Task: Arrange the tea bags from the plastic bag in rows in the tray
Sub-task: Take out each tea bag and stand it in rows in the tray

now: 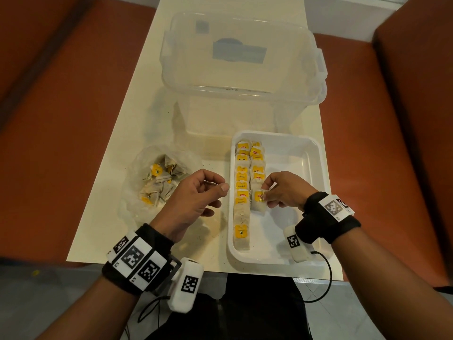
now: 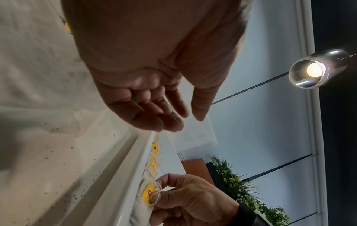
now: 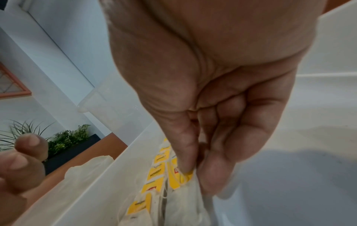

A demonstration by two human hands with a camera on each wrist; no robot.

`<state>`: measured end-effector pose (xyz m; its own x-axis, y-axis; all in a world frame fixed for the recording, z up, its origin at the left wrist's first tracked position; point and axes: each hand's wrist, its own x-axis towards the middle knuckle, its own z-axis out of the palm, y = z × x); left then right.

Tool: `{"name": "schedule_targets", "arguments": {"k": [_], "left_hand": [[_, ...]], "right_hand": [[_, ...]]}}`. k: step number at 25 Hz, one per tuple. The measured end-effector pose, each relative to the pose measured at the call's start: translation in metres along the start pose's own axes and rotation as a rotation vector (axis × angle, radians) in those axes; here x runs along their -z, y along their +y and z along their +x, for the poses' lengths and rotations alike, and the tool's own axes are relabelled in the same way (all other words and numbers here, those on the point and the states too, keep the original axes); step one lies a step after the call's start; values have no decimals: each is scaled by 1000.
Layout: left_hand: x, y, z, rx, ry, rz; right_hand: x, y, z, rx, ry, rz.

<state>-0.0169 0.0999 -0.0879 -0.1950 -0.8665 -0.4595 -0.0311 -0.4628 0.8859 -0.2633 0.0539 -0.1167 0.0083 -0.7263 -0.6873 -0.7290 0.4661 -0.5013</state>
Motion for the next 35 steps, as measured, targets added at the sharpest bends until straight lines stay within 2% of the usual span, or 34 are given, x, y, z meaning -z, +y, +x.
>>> {"name": "schedule_targets", "arguments": {"k": [14,19,22,24,26,28,30,32,35], "left_hand": [[3,4,-2,0,3,2],[12,2,-7,10,16,1],[33,5,-11,-2,77,15],[55,7,-9,-25,164,57],[77,7,-2,-57,242,182],[92,5,7,-91,302,427],[96,3,16,-114,311,740],[90,0,25,-149,292,1045],[76,-8,39,-200,307,1326]], "right_hand": [[-3,-8,0,-28,35,-19],[-3,-9,-2,-20,49,-117],[-2,-16,-10,18,87,-118],[-2,-27,-22,119,151,-95],[-5,-44,-39,246,147,-9],[-15,-65,-56,365,43,1],[-29,-83,-62,459,-30,-132],[-46,-96,-56,511,-44,-316],[-65,-107,-41,473,-67,-484]]}}
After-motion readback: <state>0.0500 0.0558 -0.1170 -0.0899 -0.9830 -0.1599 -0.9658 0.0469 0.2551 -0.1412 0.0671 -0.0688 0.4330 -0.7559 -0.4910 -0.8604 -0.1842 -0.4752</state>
